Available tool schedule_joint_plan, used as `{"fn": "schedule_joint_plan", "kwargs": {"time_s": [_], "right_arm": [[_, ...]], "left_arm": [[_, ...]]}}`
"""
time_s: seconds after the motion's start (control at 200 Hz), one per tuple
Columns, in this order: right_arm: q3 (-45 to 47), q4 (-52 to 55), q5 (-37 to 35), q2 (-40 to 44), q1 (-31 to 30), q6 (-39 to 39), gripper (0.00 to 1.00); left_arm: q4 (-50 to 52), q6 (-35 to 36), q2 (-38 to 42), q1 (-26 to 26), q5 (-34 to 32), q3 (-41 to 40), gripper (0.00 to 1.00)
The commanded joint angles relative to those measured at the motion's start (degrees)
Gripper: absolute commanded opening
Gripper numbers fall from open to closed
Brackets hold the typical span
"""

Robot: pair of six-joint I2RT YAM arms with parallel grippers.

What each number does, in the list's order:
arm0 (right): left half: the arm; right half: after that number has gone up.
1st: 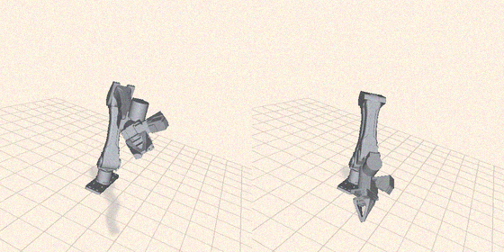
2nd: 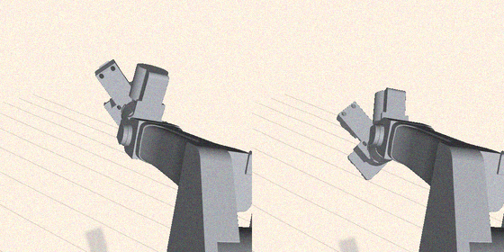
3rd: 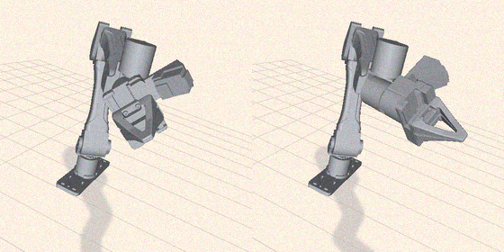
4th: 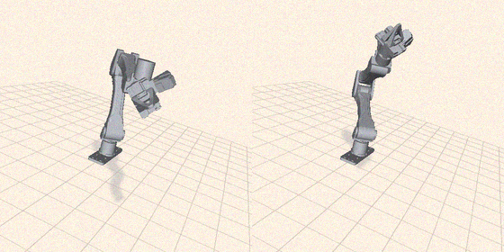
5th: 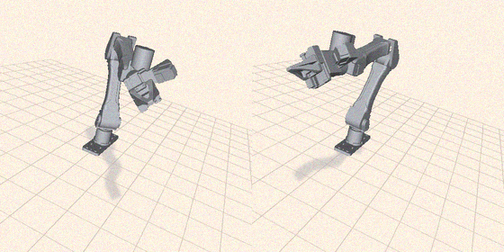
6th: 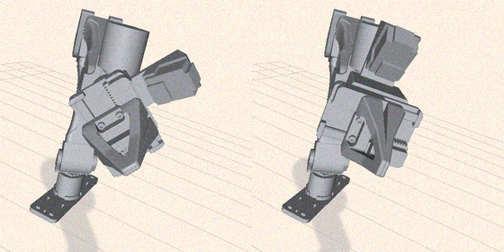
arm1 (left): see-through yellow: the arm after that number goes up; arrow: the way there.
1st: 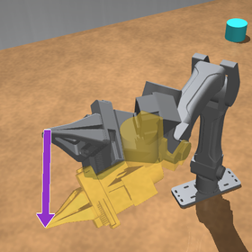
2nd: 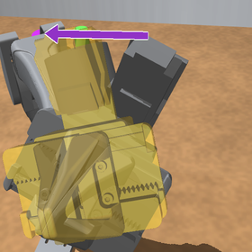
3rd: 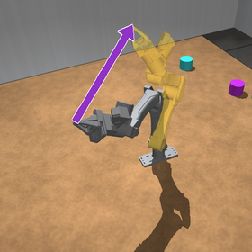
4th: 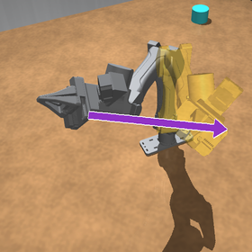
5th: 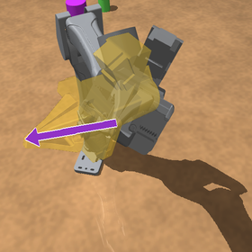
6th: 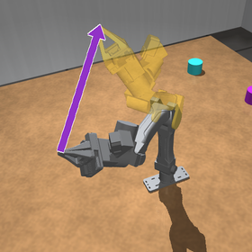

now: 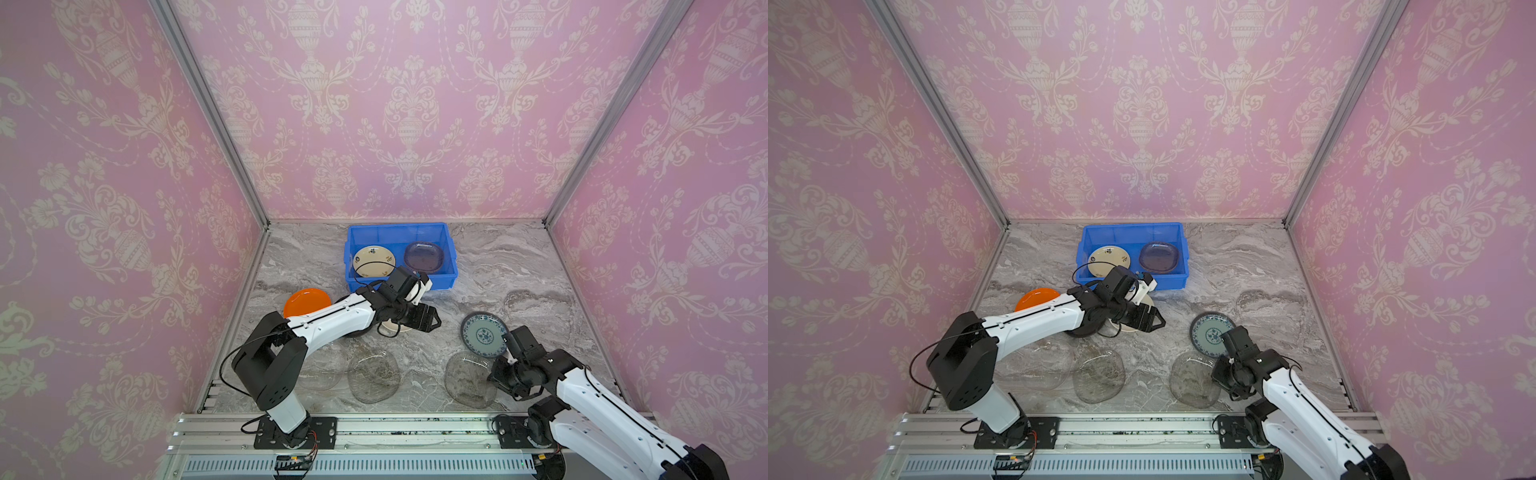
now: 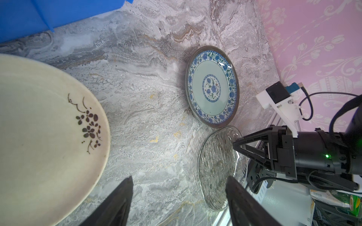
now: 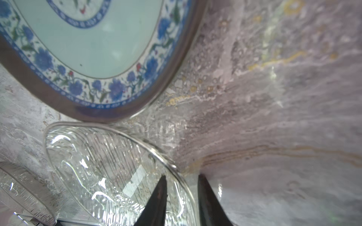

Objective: Place the plates into the plastic bin on the countertop
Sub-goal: Pick up the plate from the bottom-center of the table, then place the plate in the plastic bin.

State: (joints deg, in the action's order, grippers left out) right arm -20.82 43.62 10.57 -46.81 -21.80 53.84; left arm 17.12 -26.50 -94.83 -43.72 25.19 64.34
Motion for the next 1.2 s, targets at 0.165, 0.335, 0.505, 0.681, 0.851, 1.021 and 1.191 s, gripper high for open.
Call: {"fn": "schedule_joint_plan", "kwargs": {"time_s": [0.165,0.335,0.505,0.681,0.851,1.021,1.191], "right_arm": [[-0.2,0.6,1.0,0.9,-1.1,-0.3,0.12],[-3.4,3.3,1.9,2.7,-1.8,-0.7,0.00],[-11.4,4.6,1.9,-0.6,-4.0,-1.9,0.00],[-17.8,5.0,1.7,-6.2,-5.0,-6.9,0.00],[-23.0,4.5,0.2,-11.4,-5.1,-11.5,0.00],[-26.1,1.4,-0.5,-14.7,-5.1,-12.5,0.00],[-28.5,-1.5,-0.7,-17.7,-5.0,-12.4,0.00]], "left_arm": [[-0.3,-0.2,-0.8,-0.1,2.3,-0.1,0.76],[0.1,0.9,0.0,-0.1,2.3,0.6,0.76],[0.7,2.0,1.2,0.0,1.9,2.0,0.76],[0.1,2.4,2.8,1.0,2.2,2.2,0.76],[0.5,2.8,4.7,2.0,2.3,1.8,0.73],[0.5,1.8,5.6,2.8,2.4,0.4,0.65],[0.8,1.1,6.7,3.3,2.1,-1.2,0.63]]}}
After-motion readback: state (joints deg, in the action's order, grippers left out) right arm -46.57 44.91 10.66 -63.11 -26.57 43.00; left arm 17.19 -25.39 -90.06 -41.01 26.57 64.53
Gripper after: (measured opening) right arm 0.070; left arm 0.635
